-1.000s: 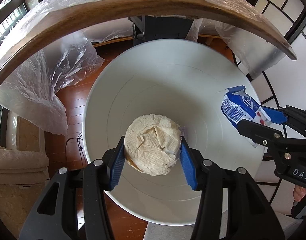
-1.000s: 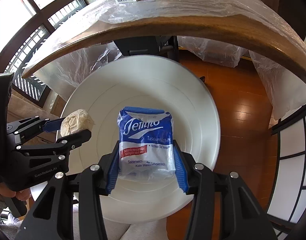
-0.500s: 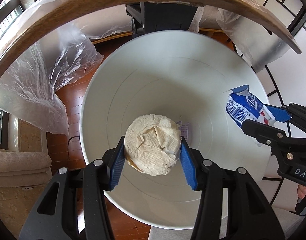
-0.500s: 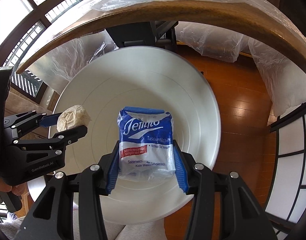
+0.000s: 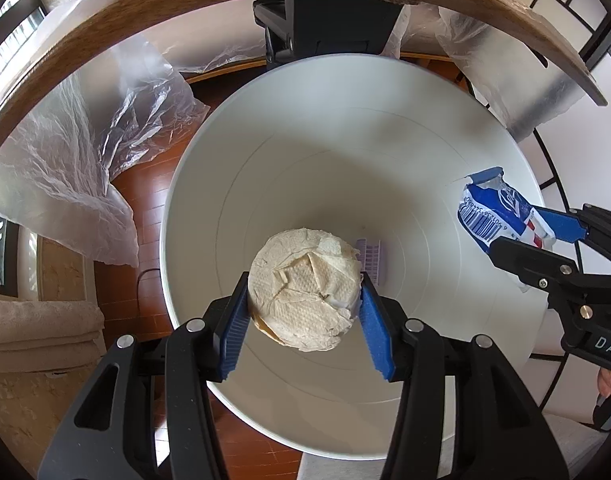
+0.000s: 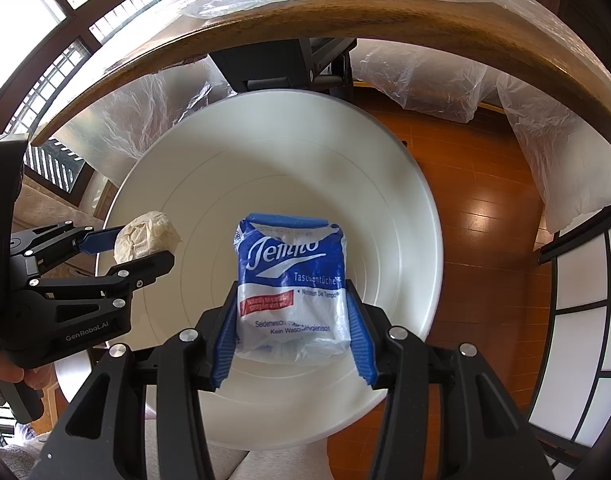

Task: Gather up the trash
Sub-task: 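Open the left tool to drop the paper ball while the right tool drops the tissue pack into the bin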

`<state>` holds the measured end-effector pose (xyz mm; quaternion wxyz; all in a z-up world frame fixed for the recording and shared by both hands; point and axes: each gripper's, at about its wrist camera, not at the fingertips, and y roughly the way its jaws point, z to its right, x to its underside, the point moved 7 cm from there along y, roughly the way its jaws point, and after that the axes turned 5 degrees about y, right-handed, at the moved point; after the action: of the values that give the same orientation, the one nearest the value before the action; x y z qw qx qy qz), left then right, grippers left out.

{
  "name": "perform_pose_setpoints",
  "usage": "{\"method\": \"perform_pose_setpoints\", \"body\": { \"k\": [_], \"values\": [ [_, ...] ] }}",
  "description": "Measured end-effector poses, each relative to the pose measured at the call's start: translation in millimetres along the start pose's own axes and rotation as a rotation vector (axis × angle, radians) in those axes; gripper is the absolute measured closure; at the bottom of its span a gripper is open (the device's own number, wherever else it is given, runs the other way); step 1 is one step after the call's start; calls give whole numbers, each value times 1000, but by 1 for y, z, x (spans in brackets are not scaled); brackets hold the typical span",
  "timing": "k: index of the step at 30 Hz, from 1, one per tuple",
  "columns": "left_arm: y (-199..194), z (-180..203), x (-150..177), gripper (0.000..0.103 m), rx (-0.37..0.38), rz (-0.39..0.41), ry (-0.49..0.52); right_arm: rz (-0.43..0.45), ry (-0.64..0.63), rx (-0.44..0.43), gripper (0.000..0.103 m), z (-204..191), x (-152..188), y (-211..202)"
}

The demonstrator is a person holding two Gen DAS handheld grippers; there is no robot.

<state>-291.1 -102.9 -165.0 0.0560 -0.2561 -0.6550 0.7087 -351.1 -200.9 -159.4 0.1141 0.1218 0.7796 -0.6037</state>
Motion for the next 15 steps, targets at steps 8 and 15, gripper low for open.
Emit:
{"method": "perform_pose_setpoints", "body": {
  "k": [8, 15],
  "values": [
    [-5, -3, -3, 31, -18, 20, -10, 3, 11, -7, 53, 3, 0, -2],
    [-13, -8, -2, 18, -33, 46, -22, 50, 50, -37, 24, 7, -5, -17]
  ]
}}
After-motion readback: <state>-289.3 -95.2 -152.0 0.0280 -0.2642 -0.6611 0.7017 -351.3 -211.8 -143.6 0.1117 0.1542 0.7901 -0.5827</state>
